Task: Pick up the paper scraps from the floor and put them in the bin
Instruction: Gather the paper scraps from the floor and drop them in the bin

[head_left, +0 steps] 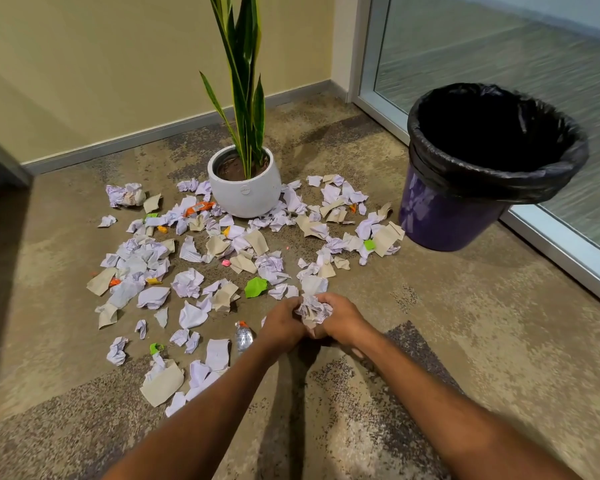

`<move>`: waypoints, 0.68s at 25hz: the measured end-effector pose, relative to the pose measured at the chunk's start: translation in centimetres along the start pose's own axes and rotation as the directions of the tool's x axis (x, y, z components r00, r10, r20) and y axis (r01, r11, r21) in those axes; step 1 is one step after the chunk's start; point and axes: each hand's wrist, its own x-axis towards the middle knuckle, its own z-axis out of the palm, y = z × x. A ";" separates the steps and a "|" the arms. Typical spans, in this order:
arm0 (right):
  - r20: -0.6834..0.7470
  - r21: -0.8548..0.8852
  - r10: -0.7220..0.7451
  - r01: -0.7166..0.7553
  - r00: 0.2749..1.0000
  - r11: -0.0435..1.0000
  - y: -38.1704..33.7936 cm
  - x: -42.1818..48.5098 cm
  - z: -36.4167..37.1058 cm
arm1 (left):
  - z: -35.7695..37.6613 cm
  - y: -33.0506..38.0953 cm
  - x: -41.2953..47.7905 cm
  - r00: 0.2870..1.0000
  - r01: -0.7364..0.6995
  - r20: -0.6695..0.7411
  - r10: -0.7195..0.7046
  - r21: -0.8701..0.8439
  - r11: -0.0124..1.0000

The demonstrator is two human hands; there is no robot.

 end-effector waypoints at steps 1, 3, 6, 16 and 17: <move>-0.011 0.030 0.000 0.001 1.000 1.000 -0.2 -0.1 -0.4 | 0.0 0.5 -0.1 1.000 -0.011 0.001 0.011 -0.019 1.000; -0.037 0.087 -0.012 0.015 0.999 0.996 -0.9 -0.5 -1.5 | 0.0 1.8 -0.1 0.999 -0.054 -0.014 0.053 -0.065 0.996; -0.063 0.123 -0.037 0.045 0.997 0.991 -2.9 -1.1 -4.0 | -0.2 4.2 0.3 0.991 -0.131 -0.017 0.130 -0.144 0.981; -0.298 0.053 -0.404 0.438 0.865 0.898 -13.9 -6.6 -15.9 | 0.8 20.4 1.7 0.935 -0.354 -0.096 0.342 -0.308 0.883; -0.320 0.061 -0.421 0.462 0.848 0.885 -15.0 -7.3 -17.4 | 1.0 22.3 2.0 0.930 -0.368 -0.106 0.352 -0.314 0.875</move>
